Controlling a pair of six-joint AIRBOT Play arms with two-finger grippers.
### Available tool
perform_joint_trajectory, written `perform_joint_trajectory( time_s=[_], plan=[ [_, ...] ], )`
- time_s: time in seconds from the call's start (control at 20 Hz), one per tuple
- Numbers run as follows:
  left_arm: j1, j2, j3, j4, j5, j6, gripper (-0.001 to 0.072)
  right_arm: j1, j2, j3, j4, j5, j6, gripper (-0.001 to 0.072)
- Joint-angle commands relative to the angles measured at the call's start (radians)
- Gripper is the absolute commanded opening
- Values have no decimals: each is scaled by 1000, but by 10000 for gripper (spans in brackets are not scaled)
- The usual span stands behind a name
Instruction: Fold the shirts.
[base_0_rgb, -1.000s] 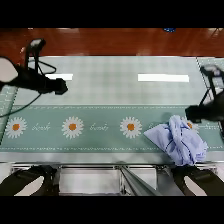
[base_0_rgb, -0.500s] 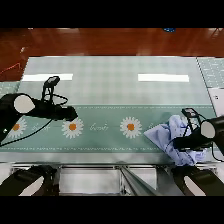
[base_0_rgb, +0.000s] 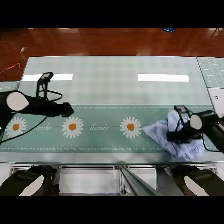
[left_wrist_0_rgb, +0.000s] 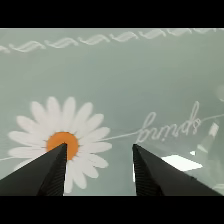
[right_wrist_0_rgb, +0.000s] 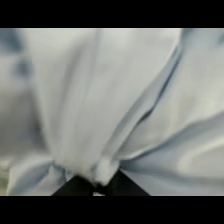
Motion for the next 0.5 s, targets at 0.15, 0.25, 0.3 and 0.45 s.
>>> perform_joint_trajectory(
  time_s=[0.15, 0.25, 0.3, 0.45],
  plan=[
    [225, 140, 102, 19, -71, 2, 506, 0, 122, 468, -11, 119, -42, 24],
    [232, 189, 102, 18, -81, 2, 506, 0, 122, 639, -3, 130, -56, 24],
    [230, 209, 102, 17, -81, 2, 506, 0, 122, 712, 2, 130, -62, 24],
    [230, 235, 102, -9, -90, 2, 506, 0, 122, 918, 13, 121, -86, 24]
  ],
)
